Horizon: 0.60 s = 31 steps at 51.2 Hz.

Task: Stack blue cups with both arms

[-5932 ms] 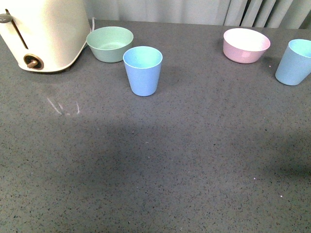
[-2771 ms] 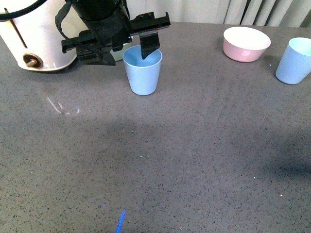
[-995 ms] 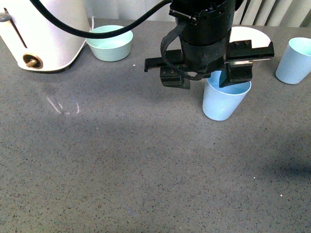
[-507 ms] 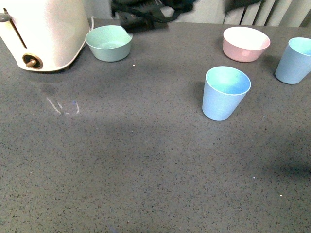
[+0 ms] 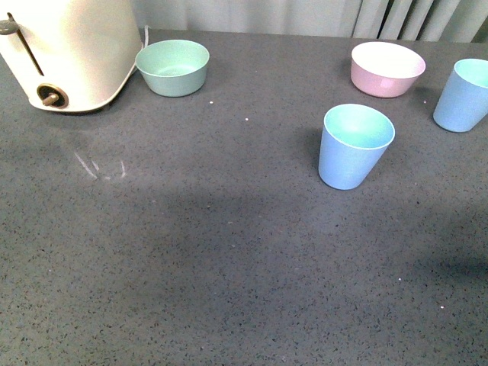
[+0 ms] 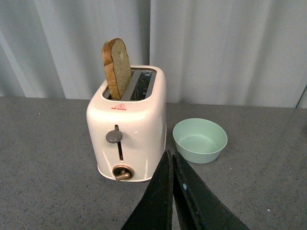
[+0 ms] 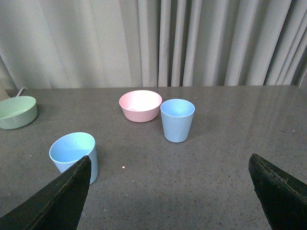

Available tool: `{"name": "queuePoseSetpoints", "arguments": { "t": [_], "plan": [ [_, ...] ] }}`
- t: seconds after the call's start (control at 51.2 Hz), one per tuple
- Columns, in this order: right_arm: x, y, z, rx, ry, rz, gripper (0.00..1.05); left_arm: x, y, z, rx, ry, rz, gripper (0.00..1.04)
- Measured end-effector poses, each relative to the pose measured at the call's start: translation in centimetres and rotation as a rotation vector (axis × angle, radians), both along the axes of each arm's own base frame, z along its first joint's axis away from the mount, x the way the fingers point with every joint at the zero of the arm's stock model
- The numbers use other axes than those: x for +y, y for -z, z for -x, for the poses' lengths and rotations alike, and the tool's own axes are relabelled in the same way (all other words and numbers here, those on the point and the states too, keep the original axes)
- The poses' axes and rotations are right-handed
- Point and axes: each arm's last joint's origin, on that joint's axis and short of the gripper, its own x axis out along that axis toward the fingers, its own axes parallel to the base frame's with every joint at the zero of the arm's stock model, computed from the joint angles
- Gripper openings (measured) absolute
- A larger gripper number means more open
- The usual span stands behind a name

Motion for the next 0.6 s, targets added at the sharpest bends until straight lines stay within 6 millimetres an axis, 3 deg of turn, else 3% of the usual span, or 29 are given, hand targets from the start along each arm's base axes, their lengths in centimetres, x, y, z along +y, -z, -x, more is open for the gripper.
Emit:
{"name": "queuePoseSetpoints", "arguments": {
  "t": [0.254, 0.605],
  "plan": [
    [0.0, 0.0, 0.0, 0.000, 0.000, 0.000, 0.96, 3.2, 1.0, 4.0, -0.006, -0.011, -0.001, 0.02],
    [0.0, 0.0, 0.0, 0.000, 0.000, 0.000, 0.96, 4.8, 2.6, 7.0, 0.002, -0.015, -0.004, 0.02]
  ]
}}
